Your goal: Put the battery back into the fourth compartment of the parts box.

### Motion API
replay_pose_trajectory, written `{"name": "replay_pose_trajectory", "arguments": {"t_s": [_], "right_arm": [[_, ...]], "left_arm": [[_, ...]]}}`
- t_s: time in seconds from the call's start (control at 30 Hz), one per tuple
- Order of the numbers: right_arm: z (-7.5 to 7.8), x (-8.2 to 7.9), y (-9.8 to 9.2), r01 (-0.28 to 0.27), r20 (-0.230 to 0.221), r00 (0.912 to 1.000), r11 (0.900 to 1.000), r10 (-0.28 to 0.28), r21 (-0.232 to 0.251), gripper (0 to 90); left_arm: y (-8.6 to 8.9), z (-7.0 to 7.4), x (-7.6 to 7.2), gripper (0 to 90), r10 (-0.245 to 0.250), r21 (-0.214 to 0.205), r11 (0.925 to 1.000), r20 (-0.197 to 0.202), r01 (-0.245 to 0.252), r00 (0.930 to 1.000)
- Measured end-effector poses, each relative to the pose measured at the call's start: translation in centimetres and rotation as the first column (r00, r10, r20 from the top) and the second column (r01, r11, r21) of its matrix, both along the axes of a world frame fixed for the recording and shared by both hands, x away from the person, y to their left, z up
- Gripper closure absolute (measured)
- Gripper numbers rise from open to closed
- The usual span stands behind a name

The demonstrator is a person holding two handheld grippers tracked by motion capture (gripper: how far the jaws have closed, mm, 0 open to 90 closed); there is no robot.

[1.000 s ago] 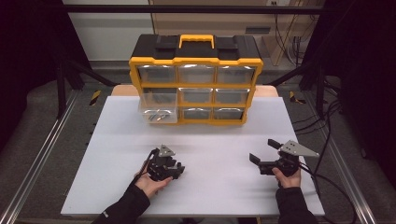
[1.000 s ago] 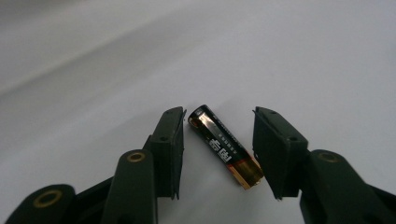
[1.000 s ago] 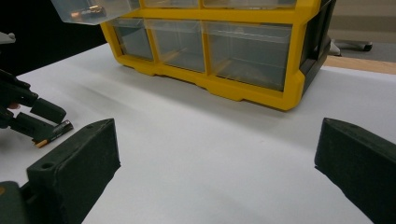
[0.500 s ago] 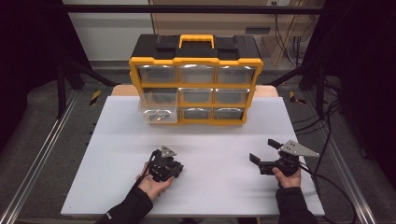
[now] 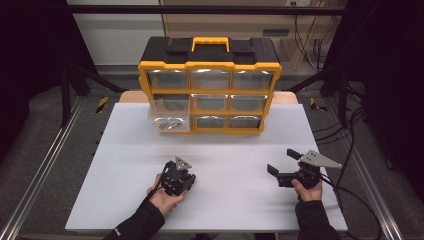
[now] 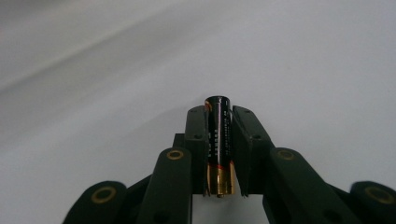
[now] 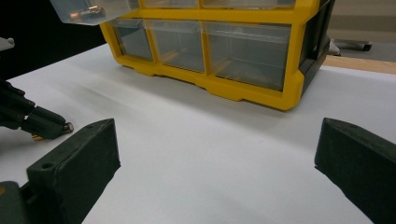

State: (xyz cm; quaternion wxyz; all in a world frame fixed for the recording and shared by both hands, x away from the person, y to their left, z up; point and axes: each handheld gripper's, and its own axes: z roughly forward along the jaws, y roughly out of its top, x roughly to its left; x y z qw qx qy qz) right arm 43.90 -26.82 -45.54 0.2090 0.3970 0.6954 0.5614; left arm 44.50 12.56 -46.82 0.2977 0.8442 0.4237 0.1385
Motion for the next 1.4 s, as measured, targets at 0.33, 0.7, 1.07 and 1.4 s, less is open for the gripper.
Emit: {"name": "replay_pose_trajectory", "arguments": {"t_s": [0.33, 0.7, 1.07, 1.4], "right_arm": [[0.0, 0.0, 0.0, -0.001, 0.003, 1.0, 1.0, 0.001, 0.0, 0.3], [0.0, 0.0, 0.0, -0.004, 0.003, 1.0, 1.0, 0.004, 0.0, 0.3], [0.0, 0.0, 0.0, -0.003, 0.002, 1.0, 1.0, 0.003, -0.001, 0.3], [0.0, 0.0, 0.0, 0.0, 0.002, 1.0, 1.0, 0.0, -0.003, 0.3]], "left_arm": [[0.2, 0.8, -0.1, 76.4, -0.026, 0.004, 0.9997, 0.018, 0.026, 0.9995], [1.3, 3.2, -0.3, 76.5, -0.021, -0.059, 0.998, 0.063, 0.025, 0.9978], [2.9, 6.3, -0.1, 76.5, 0.009, -0.134, 0.991, 0.116, 0.006, 0.9932], [4.8, 9.6, 0.3, 76.4, 0.037, -0.208, 0.9781, 0.171, -0.001, 0.9846]]}}
